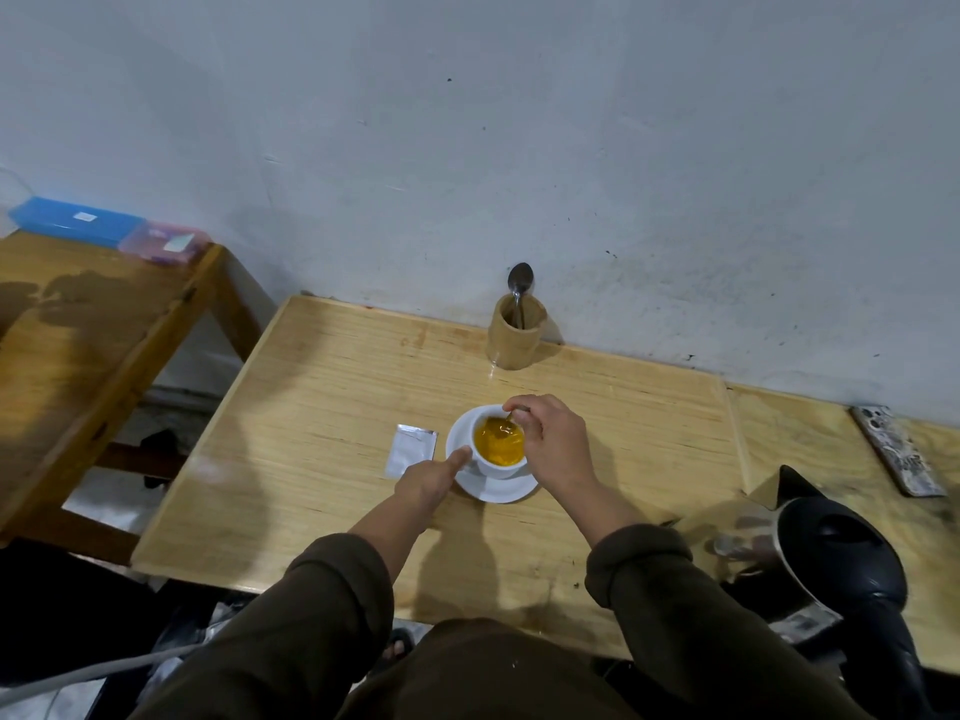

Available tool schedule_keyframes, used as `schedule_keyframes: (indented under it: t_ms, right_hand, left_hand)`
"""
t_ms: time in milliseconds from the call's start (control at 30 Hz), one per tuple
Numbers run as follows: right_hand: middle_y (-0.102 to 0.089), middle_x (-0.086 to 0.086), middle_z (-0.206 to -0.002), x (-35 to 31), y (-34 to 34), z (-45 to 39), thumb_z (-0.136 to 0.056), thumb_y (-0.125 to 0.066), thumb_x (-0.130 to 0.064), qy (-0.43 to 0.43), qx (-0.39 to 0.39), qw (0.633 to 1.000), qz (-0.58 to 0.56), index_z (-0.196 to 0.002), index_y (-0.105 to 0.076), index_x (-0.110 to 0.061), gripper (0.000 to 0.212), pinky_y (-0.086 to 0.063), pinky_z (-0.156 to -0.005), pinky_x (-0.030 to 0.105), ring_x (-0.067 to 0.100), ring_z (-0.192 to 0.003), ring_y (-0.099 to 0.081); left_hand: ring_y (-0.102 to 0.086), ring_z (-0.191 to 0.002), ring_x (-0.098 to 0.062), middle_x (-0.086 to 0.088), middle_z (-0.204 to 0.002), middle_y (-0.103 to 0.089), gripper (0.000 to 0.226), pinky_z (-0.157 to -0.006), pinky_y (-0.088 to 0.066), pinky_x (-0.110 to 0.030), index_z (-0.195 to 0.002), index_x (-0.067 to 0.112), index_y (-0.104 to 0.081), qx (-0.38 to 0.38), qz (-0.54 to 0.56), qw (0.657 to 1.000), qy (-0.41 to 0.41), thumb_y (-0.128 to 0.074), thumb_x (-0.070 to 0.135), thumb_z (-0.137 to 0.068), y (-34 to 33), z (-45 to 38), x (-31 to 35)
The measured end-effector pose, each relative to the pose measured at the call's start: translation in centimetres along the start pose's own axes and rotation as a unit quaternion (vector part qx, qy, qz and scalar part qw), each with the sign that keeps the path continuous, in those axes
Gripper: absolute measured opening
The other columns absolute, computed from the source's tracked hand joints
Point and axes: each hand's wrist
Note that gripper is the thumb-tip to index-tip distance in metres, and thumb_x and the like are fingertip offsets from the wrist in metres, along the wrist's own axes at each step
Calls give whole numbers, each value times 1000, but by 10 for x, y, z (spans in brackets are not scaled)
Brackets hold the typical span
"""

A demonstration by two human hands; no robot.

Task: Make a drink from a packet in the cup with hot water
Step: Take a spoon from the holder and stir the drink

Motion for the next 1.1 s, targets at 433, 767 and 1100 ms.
schedule_keyframes:
  t_ms: [433, 767, 1100]
  right_hand:
    - [-62, 7, -106, 2, 0, -3, -95, -42, -12, -18, 12, 999, 48, -102, -66, -14, 25, -36, -74, 21, 20, -92, -58]
    - [-68, 9, -96, 0, 1, 1, -92, -48, -7, 2, -19, 999, -41, -92, -67, -12, 20, -52, -83, 36, 23, -87, -65]
    - [-65, 6, -109, 3, 0, -1, -95, -44, -11, 0, 3, 1000, 30, -104, -68, -14, 25, -36, -77, 17, 19, -98, -59]
  left_hand:
    - [-52, -126, -32, -15, -138, -55, 85, -110, -41, -46, -136, 5, -52, -3, 16, 1000, 7, -60, 65, -76, 1, 2, -1]
    - [-52, -127, -30, -14, -138, -56, 85, -111, -40, -46, -135, 5, -53, -4, 13, 1000, 4, -61, 65, -76, 1, 3, -1]
    - [-49, -129, -31, -15, -140, -54, 84, -112, -38, -47, -137, 4, -50, -6, -3, 1000, -1, -57, 64, -80, 0, 3, 1]
Point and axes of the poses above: each hand's wrist, its own z-axis away from the middle knuckle, its own y-axis out of the back of the hand, x = y × z
